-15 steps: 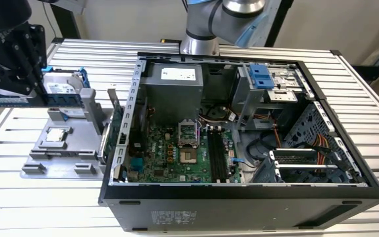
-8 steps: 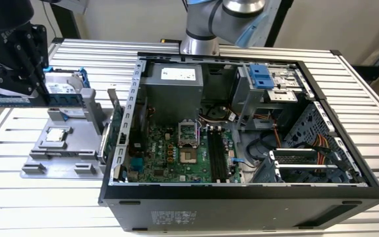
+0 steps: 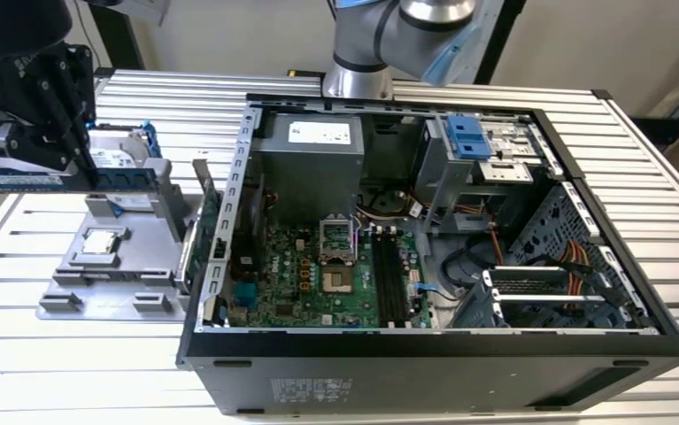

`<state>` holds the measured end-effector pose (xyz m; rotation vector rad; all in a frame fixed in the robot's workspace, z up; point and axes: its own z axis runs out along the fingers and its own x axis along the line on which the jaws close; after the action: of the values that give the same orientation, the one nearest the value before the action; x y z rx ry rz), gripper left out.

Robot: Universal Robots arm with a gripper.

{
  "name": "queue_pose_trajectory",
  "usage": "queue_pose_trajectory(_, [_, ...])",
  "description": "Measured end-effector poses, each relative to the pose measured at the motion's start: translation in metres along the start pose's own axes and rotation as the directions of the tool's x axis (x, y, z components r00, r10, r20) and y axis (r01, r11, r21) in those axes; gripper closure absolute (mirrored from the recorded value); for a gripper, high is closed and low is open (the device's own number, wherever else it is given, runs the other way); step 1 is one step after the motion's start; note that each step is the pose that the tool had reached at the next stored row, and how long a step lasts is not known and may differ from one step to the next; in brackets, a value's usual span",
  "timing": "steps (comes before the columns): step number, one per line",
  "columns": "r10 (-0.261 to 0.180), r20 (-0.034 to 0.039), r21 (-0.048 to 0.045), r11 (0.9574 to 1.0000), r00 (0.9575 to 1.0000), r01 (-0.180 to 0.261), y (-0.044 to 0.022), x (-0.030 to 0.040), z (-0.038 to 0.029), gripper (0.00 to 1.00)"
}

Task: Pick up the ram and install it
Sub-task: 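Pick up the ram and move it above insertion slot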

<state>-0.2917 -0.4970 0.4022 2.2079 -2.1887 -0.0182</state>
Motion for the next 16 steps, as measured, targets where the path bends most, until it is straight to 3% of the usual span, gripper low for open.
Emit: queue_pose_trajectory(16, [0.000, 0.0000, 0.0000, 1.0000, 1.0000, 0.000, -0.0231, 0.0002, -0.0007, 1.00])
